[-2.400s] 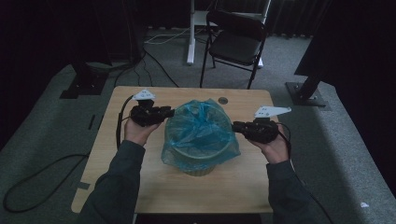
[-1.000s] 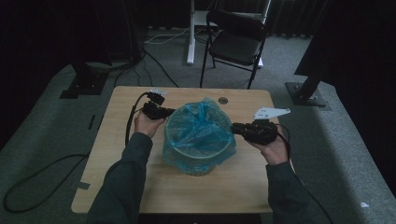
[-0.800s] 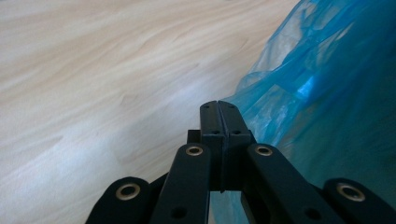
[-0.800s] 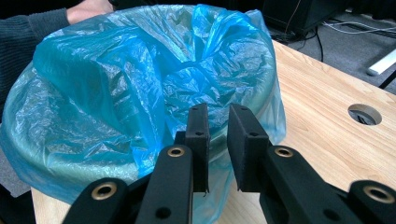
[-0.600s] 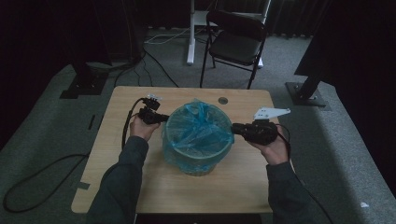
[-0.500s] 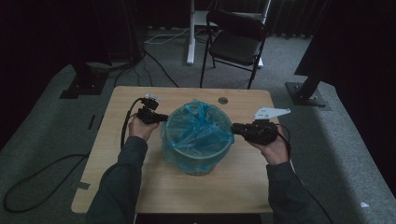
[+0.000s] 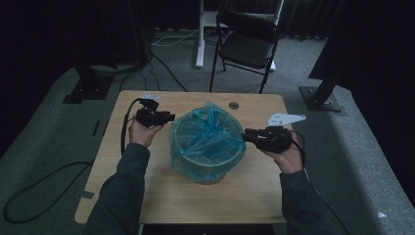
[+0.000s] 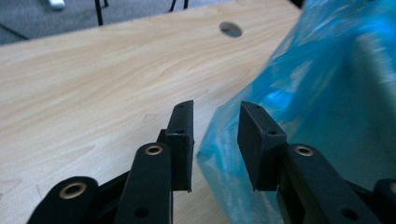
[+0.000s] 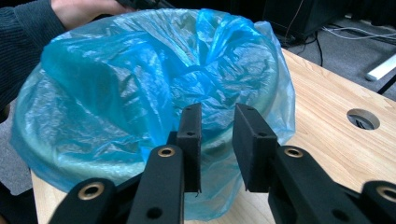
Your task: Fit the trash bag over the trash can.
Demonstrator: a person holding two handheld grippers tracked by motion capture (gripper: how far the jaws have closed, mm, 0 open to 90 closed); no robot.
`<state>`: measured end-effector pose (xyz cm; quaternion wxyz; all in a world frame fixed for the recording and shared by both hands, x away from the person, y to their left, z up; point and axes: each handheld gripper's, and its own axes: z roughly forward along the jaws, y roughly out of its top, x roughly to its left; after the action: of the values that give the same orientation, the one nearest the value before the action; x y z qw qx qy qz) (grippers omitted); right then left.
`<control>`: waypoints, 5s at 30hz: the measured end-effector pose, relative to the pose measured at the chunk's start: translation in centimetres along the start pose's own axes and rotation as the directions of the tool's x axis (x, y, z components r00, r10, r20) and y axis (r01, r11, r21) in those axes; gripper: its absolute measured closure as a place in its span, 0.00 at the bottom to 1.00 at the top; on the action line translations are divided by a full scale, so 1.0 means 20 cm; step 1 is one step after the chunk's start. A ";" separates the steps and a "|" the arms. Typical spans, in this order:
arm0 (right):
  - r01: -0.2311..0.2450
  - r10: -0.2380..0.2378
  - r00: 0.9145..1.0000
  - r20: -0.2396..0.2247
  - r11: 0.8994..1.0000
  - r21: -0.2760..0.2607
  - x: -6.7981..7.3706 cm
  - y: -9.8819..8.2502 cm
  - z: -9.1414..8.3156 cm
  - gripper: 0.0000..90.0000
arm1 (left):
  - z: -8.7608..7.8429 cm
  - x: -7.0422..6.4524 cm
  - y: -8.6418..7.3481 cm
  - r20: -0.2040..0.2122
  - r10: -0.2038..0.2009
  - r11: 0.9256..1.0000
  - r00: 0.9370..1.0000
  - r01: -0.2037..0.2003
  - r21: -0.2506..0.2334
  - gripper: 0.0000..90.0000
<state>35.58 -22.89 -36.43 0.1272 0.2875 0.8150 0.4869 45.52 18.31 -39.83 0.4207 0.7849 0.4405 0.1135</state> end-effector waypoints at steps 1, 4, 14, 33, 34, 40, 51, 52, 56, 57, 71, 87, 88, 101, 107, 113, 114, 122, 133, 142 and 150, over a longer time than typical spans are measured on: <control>0.000 0.000 1.000 0.000 1.000 0.000 0.00 0.00 0.00 0.80 | 0.00 0.00 0.00 0.000 0.000 1.000 1.000 0.000 0.000 0.73; 0.015 -0.015 1.000 -0.008 1.000 0.004 0.02 0.00 -0.01 0.78 | -0.07 -0.05 0.02 0.025 0.036 0.999 0.999 -0.035 -0.039 0.73; 0.029 -0.028 1.000 -0.011 0.999 0.021 0.05 -0.03 -0.07 0.74 | -0.20 -0.19 0.07 0.041 0.133 0.987 0.990 -0.129 -0.092 0.72; 0.072 -0.063 0.994 -0.092 0.992 0.100 0.06 -0.12 0.00 0.91 | -0.23 -0.44 0.14 0.172 0.269 0.961 0.948 -0.253 -0.110 0.69; 0.072 -0.063 0.994 -0.092 0.992 0.100 0.06 -0.12 0.00 0.91 | -0.23 -0.44 0.14 0.172 0.269 0.961 0.948 -0.253 -0.110 0.68; 0.064 -0.056 0.996 -0.074 0.992 0.111 0.04 -0.13 0.01 1.00 | -0.23 -0.48 0.15 0.199 0.291 0.955 0.936 -0.272 -0.117 0.68; 0.068 -0.061 0.996 -0.067 0.991 0.118 0.04 -0.13 0.01 1.00 | -0.23 -0.57 0.19 0.238 0.343 0.939 0.909 -0.322 -0.121 0.68; 0.068 -0.060 0.996 -0.067 0.991 0.117 0.04 -0.13 0.01 1.00 | -0.23 -0.58 0.20 0.241 0.348 0.937 0.906 -0.328 -0.119 0.68; 0.068 -0.060 0.996 -0.069 0.991 0.117 0.04 -0.13 0.01 1.00 | -0.21 -0.61 0.21 0.246 0.375 0.927 0.894 -0.360 -0.107 0.68; 0.066 -0.059 0.996 -0.069 0.991 0.116 0.04 -0.13 0.01 1.00 | -0.21 -0.62 0.21 0.242 0.380 0.925 0.893 -0.365 -0.103 0.68; 0.068 -0.059 0.995 -0.080 0.991 0.116 0.04 -0.14 0.01 1.00 | -0.12 -0.67 0.20 0.257 0.419 0.905 0.871 -0.424 -0.039 0.69; 0.070 -0.061 0.995 -0.079 0.991 0.117 0.04 -0.14 0.01 1.00 | 0.01 -0.72 0.23 0.276 0.462 0.863 0.843 -0.499 0.076 0.69; 0.070 -0.061 0.995 -0.079 0.991 0.117 0.04 -0.14 0.01 1.00 | 0.01 -0.72 0.23 0.276 0.462 0.863 0.843 -0.499 0.076 0.69; 0.067 -0.059 0.995 -0.078 0.991 0.112 0.04 -0.14 0.00 1.00 | 0.11 -0.80 0.25 0.265 0.511 0.817 0.818 -0.558 0.148 0.68; 0.066 -0.058 0.995 -0.079 0.991 0.113 0.04 -0.14 0.00 1.00 | 0.15 -0.83 0.26 0.260 0.536 0.784 0.803 -0.588 0.200 0.68; 0.068 -0.059 0.995 -0.081 0.991 0.112 0.04 -0.14 0.00 1.00 | 0.23 -0.84 0.24 0.267 0.548 0.753 0.793 -0.606 0.257 0.67; 0.068 -0.059 0.995 -0.081 0.991 0.112 0.04 -0.14 -0.01 1.00 | 0.26 -0.84 0.23 0.269 0.547 0.746 0.792 -0.608 0.271 0.67; 0.069 -0.060 0.995 -0.081 0.992 0.110 0.04 -0.14 -0.01 1.00 | 0.31 -0.87 0.20 0.268 0.578 0.695 0.771 -0.637 0.333 0.66; 0.068 -0.059 0.995 -0.081 0.992 0.110 0.04 -0.14 -0.01 1.00 | 0.34 -0.91 0.17 0.291 0.600 0.645 0.745 -0.666 0.374 0.65; 0.070 -0.061 0.995 -0.081 0.992 0.106 0.04 -0.14 -0.02 0.99 | 0.36 -0.91 0.15 0.298 0.586 0.618 0.754 -0.653 0.437 0.65; 0.066 -0.058 0.995 -0.076 0.992 0.106 0.03 -0.14 -0.02 0.99 | 0.26 -0.90 0.18 0.267 0.594 0.683 0.759 -0.651 0.332 0.66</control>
<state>33.84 -23.82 -38.63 0.0969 0.2506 0.8529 0.4477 39.98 0.25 -36.95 0.2142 0.9627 0.1303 0.1014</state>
